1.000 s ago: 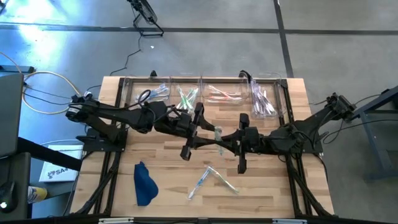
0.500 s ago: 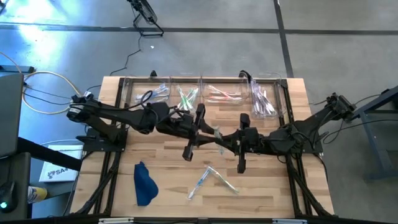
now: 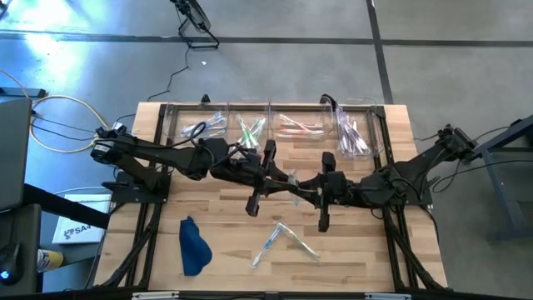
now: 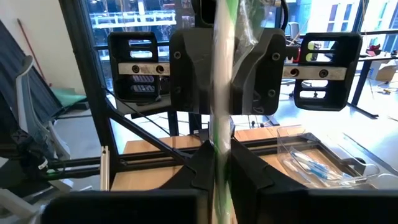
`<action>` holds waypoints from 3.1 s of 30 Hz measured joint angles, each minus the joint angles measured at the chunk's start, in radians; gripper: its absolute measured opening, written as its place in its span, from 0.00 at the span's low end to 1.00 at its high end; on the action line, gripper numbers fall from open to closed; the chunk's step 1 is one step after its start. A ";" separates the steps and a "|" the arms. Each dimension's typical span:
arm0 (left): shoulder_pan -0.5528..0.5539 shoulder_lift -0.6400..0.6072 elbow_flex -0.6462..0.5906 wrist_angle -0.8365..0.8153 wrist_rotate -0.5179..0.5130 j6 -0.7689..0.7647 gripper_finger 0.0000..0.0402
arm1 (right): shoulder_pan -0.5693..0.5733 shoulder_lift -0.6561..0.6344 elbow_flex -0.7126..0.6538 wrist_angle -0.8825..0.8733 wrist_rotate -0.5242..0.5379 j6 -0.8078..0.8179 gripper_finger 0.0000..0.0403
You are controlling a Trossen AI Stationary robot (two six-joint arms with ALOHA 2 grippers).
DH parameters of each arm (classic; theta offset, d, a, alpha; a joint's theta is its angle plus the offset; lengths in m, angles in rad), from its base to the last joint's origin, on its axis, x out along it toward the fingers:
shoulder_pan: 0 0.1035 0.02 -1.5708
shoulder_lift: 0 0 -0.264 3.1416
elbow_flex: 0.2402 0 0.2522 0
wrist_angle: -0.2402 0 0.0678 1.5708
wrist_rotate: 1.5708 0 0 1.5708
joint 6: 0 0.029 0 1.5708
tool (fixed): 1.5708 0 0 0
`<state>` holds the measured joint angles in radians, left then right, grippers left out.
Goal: Pick & Place Toothbrushes
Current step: Put the green toothbrush into the middle left transparent bin
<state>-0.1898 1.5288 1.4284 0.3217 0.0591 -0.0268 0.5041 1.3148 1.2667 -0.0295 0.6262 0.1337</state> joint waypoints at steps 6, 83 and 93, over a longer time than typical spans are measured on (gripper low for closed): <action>0.000 0.004 0.000 -0.006 0.001 0.006 0.05 | -0.002 0.000 0.000 0.003 -0.001 0.001 0.25; 0.858 0.300 -0.001 -0.909 0.104 -0.135 0.05 | 0.016 -0.066 0.000 -0.665 -0.001 0.366 0.01; 0.858 0.350 0.000 -0.897 0.110 -0.162 0.08 | 0.016 -0.066 0.000 -0.665 -0.001 0.367 0.01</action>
<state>0.6678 1.8785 1.4284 -0.5756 0.1693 -0.1886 0.5205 1.2484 1.2671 -0.6941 0.6254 0.5007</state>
